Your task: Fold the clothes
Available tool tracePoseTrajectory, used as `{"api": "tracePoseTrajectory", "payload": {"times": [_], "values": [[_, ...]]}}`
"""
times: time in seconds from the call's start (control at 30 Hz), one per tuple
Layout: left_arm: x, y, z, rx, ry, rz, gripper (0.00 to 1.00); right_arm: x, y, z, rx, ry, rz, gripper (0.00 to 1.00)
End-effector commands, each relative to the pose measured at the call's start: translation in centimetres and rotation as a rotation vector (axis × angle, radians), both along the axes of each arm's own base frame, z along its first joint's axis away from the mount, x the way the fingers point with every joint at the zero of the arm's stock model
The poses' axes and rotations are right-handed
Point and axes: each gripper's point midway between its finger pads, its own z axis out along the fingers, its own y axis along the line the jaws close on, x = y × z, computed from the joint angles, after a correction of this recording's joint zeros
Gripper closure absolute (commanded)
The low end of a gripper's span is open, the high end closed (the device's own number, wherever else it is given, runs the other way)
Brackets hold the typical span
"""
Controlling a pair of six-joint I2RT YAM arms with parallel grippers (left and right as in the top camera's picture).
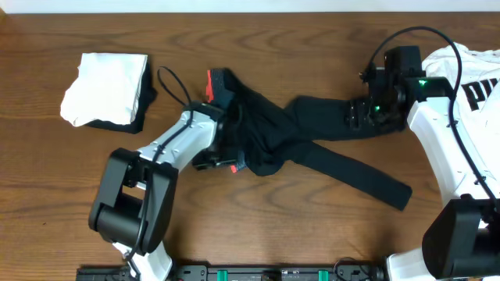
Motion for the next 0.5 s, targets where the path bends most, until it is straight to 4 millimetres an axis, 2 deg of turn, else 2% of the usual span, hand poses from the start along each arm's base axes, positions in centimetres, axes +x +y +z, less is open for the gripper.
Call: {"api": "tracePoseTrajectory", "payload": {"times": [0.0,0.17,0.33,0.47], "values": [[-0.2,2.0,-0.3,0.046,0.024,0.001,0.5,0.4,-0.1,-0.8,0.004,0.001,0.016,0.3],[-0.1,3.1,-0.3,0.039,0.037,0.03,0.5,1.0,-0.1,-2.9,0.001,0.008,0.025,0.34],[0.6,0.9,0.2,-0.118,0.03,0.053,0.51,1.2,-0.1,-5.6,-0.009,0.052,0.055,0.35],[1.1,-0.5,0.3,-0.195,0.016,0.054,0.5,1.1,-0.1,-7.1,-0.01,0.086,0.058,0.34]]}}
